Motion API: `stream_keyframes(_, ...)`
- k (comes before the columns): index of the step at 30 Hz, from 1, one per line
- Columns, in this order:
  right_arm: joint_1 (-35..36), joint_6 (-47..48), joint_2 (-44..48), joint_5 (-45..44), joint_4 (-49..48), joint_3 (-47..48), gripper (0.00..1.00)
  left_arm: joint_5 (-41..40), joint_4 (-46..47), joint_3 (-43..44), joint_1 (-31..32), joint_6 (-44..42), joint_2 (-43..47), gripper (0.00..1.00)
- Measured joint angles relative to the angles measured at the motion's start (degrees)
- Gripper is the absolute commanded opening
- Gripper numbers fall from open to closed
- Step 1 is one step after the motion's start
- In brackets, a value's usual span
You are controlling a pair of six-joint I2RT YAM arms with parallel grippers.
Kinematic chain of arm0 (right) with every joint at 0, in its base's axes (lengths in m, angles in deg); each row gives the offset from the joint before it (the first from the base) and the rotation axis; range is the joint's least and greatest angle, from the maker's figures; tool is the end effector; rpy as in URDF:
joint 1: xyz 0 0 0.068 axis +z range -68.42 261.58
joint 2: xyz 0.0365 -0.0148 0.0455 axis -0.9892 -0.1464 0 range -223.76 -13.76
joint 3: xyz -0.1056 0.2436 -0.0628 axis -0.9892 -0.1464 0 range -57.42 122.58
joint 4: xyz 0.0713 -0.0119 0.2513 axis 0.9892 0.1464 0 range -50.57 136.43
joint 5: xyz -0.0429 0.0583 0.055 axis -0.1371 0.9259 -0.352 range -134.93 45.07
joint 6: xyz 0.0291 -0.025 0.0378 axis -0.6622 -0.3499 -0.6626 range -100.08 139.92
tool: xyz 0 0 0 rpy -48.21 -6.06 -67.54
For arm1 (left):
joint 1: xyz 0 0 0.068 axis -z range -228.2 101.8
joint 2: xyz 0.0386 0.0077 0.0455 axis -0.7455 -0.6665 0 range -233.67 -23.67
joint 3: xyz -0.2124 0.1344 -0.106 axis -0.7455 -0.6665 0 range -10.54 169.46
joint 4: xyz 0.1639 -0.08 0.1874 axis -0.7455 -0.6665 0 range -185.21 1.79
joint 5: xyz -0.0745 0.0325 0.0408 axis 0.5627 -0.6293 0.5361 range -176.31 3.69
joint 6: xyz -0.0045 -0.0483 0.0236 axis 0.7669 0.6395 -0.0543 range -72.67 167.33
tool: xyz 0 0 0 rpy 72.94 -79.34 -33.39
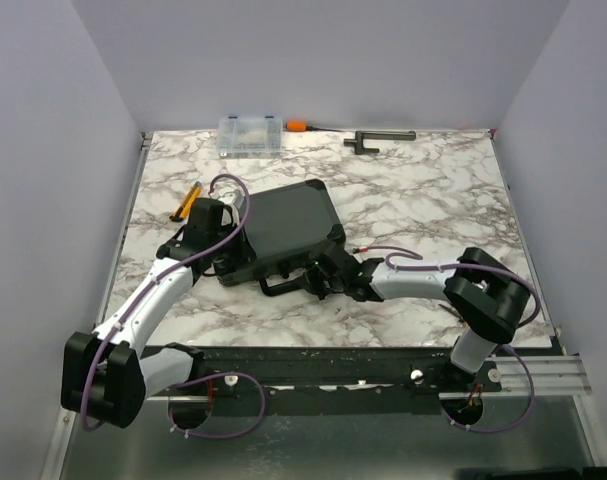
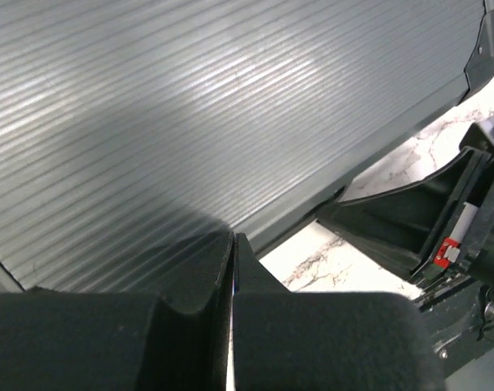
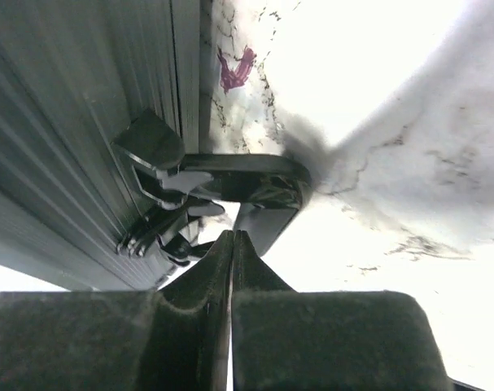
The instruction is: Pack up texas hold em set
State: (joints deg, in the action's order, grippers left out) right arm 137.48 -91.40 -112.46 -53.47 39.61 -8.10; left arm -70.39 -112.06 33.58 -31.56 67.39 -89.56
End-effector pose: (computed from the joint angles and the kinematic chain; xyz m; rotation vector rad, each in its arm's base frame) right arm 0.1927 0.2752 0.1445 1.3478 2.4028 0.9850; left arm 0.2249 -0.0774 0.2419 0.0658 2.4197 -0.6312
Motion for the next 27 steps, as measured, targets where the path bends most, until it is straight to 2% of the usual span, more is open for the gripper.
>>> stream_keyframes(4, -0.09, 3.89, 3.5, -0.76, 4.46, -0.02, 0.28, -0.31, -2.16, -0.72, 0.52, -0.02, 2.19, 0.0)
stream_keyframes(9, -0.09, 10.29, 9.7, -3.17, 9.22, 0.2, 0.46, -1.03, -4.7, -2.82, 0.74, 0.04, 5.79, 0.15)
stream_keyframes(17, -0.83, 21.31, 17.77, -9.14, 15.26, 1.53, 0.65, -3.21, -4.87, -3.96, 0.87, 0.11, 14.62, 0.33)
stream_keyframes(21, -1.25, 28.87, 22.01, -12.9, 16.96, 2.19, 0.74, -4.52, -4.66, -4.63, 1.14, 0.13, 17.25, 0.45)
stream_keyframes(24, -1.4, 35.71, 23.69, -15.13, 17.35, 3.96, 0.91, -5.31, -4.61, -5.03, 1.22, 0.26, 18.58, 0.58)
stream_keyframes(27, -1.49, 43.08, 24.83, -16.79, 17.27, 5.62, 0.99, -5.99, -4.68, -5.31, 1.22, 0.46, 19.58, 0.69)
